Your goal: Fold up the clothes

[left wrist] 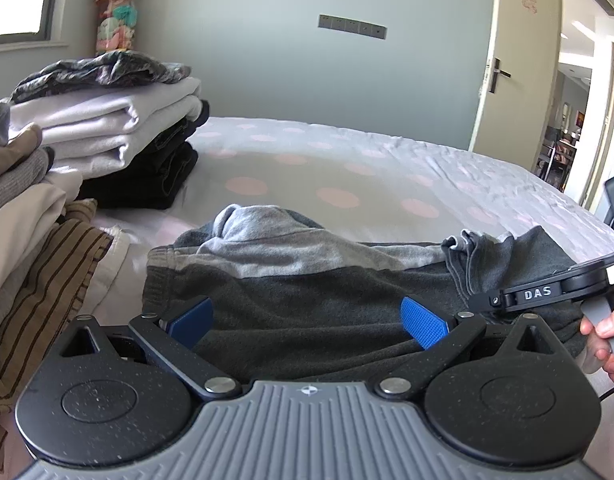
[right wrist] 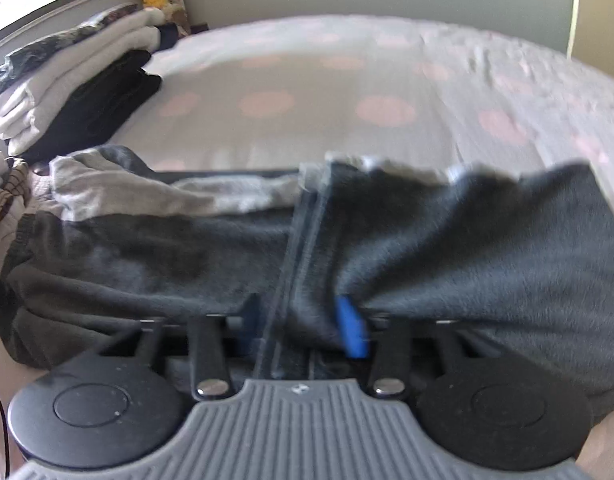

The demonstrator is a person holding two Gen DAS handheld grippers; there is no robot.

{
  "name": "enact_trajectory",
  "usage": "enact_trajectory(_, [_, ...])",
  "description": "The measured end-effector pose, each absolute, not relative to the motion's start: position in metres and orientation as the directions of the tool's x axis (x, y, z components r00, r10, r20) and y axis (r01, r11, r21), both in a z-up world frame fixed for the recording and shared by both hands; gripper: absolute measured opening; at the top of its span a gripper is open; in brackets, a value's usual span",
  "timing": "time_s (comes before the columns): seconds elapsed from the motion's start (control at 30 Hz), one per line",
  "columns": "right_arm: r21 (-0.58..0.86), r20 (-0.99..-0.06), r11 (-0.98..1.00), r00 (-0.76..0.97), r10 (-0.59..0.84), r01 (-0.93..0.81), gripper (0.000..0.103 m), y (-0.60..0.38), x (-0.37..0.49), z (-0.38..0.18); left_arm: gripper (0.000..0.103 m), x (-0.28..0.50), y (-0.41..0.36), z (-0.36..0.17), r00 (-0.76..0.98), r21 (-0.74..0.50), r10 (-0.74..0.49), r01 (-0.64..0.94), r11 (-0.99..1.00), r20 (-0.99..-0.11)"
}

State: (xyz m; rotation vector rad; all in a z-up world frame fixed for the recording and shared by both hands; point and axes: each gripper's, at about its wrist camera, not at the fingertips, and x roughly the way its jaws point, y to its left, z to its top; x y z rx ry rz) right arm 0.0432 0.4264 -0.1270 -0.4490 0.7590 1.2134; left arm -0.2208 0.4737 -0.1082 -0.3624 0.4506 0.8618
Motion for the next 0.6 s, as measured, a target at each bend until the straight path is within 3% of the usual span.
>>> enact_trajectory(0.03, [0.054, -0.723, 0.298, 0.169, 0.670, -0.953, 0.068, 0.429, 0.039, -0.125, 0.103, -0.223, 0.475, -0.108, 0.561, -0.128, 0.646, -0.797, 0.590, -0.517])
enact_trajectory(0.2, [-0.003, -0.723, 0.313, 0.218, 0.656, -0.950, 0.067, 0.441, 0.041, -0.131, 0.103, -0.239, 0.482, -0.104, 0.527, -0.147, 0.682, -0.833, 0.534, -0.507])
enact_trajectory(0.3, [-0.015, -0.728, 0.336, 0.241, 0.642, -0.942, 0.052, 0.447, 0.046, -0.138, 0.103, -0.248, 0.489, -0.104, 0.520, -0.181, 0.678, -0.843, 0.507, -0.520])
enact_trajectory(0.37, [-0.023, -0.731, 0.352, 0.256, 0.633, -0.936, 0.033, 0.450, 0.049, -0.142, 0.103, -0.252, 0.494, -0.106, 0.518, -0.205, 0.667, -0.846, 0.492, -0.536])
enact_trajectory(0.43, [-0.024, -0.734, 0.363, 0.263, 0.627, -0.932, 0.021, 0.452, 0.053, -0.145, 0.103, -0.255, 0.498, -0.107, 0.512, -0.218, 0.665, -0.852, 0.477, -0.545])
enact_trajectory(0.6, [0.078, -0.711, 0.363, 0.203, 0.673, -0.928, 0.017, 0.440, 0.065, -0.126, 0.103, -0.261, 0.501, -0.106, 0.511, -0.240, 0.671, -0.855, 0.459, -0.537])
